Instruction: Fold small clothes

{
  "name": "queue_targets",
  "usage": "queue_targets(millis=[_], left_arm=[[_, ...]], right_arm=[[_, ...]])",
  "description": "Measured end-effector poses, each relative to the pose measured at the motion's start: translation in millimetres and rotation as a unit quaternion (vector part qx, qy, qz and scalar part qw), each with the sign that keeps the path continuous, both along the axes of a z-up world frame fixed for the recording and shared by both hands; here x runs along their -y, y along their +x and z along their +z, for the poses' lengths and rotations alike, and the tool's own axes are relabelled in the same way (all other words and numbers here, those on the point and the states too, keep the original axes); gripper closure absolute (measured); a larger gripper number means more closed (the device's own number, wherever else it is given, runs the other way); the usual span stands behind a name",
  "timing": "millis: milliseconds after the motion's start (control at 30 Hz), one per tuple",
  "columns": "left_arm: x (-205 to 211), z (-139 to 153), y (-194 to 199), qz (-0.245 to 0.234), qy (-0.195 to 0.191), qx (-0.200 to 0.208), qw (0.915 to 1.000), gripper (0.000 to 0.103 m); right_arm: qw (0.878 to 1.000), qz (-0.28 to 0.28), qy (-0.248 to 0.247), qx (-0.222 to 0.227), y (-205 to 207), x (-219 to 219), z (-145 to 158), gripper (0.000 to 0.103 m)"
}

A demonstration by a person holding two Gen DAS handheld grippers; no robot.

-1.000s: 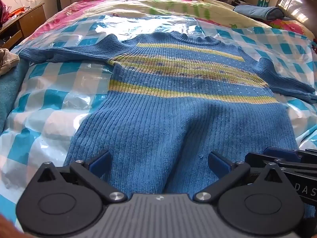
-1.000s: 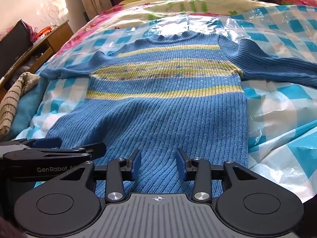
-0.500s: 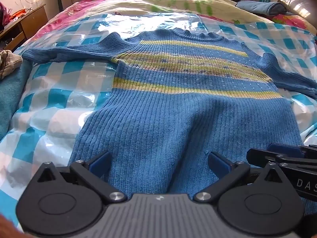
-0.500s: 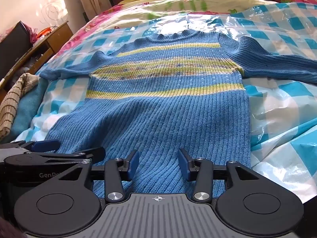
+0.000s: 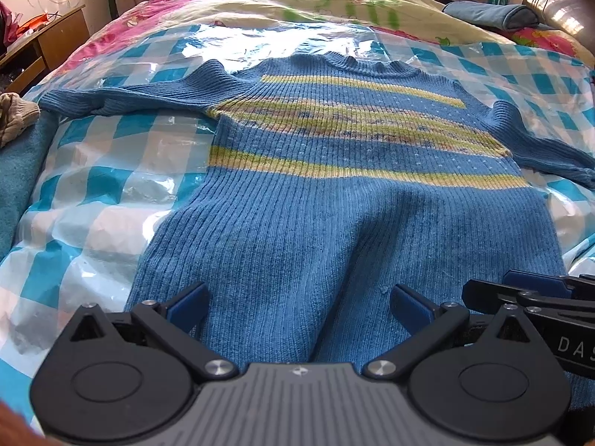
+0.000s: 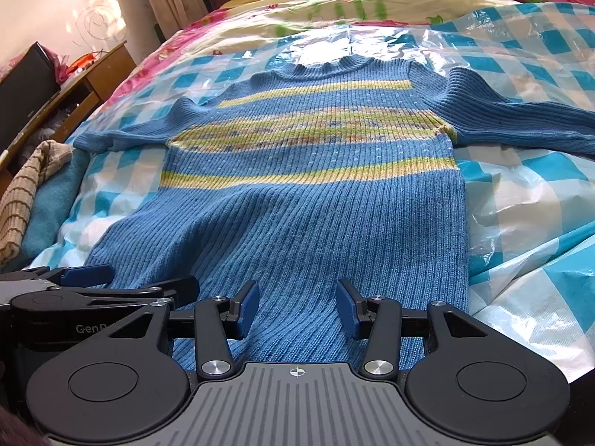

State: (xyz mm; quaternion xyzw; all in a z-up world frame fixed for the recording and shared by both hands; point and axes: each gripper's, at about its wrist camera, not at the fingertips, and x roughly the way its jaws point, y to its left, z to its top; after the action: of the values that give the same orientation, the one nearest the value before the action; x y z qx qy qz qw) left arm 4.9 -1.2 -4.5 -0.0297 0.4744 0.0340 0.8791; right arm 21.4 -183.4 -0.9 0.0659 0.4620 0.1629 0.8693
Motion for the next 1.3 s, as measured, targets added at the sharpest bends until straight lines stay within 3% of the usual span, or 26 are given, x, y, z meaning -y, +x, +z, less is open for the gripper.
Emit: queue_targets(millis=[1300], left_arm=[[1.3, 1.0, 0.8, 0.001, -0.010, -0.008, 0.9999, 0.000]], right_arm=[[1.000, -0.007, 0.018, -0.001, -0.3, 7.2, -1.9, 0.056]])
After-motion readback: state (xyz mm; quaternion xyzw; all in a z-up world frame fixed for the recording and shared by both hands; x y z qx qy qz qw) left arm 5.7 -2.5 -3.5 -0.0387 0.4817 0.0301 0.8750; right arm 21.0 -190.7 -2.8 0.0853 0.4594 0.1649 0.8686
